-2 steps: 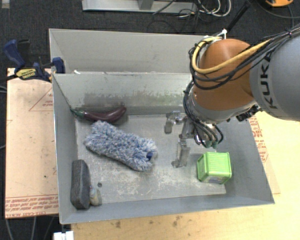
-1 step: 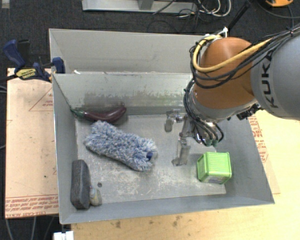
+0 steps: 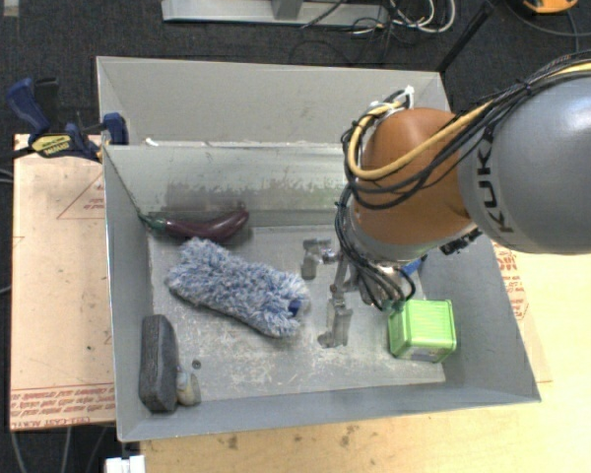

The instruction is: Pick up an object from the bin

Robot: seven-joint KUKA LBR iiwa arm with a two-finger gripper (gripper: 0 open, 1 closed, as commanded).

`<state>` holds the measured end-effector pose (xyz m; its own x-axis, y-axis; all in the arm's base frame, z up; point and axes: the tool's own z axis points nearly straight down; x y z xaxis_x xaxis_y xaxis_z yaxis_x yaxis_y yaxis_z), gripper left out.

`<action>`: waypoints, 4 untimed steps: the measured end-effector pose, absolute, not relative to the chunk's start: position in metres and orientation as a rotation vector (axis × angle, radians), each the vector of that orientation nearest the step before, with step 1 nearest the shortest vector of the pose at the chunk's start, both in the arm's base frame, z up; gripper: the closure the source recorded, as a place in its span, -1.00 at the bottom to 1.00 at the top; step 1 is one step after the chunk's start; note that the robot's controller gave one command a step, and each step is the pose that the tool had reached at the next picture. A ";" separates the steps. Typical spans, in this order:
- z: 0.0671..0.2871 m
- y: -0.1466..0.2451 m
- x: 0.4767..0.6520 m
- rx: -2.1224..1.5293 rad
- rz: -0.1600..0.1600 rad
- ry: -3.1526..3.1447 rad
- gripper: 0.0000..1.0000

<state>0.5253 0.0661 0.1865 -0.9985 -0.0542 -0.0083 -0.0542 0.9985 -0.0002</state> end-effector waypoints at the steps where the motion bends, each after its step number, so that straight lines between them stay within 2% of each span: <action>1: 0.129 0.101 0.557 -0.198 0.003 3.127 -1.00; 2: 0.094 0.109 0.555 -0.204 0.003 3.134 1.00; 3: 0.094 0.109 0.555 -0.204 0.003 3.134 1.00; 4: 0.279 0.115 0.582 -0.222 0.002 3.122 1.00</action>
Offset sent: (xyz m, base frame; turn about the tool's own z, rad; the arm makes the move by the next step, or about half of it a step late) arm 0.0294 0.0426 -0.0925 -0.0767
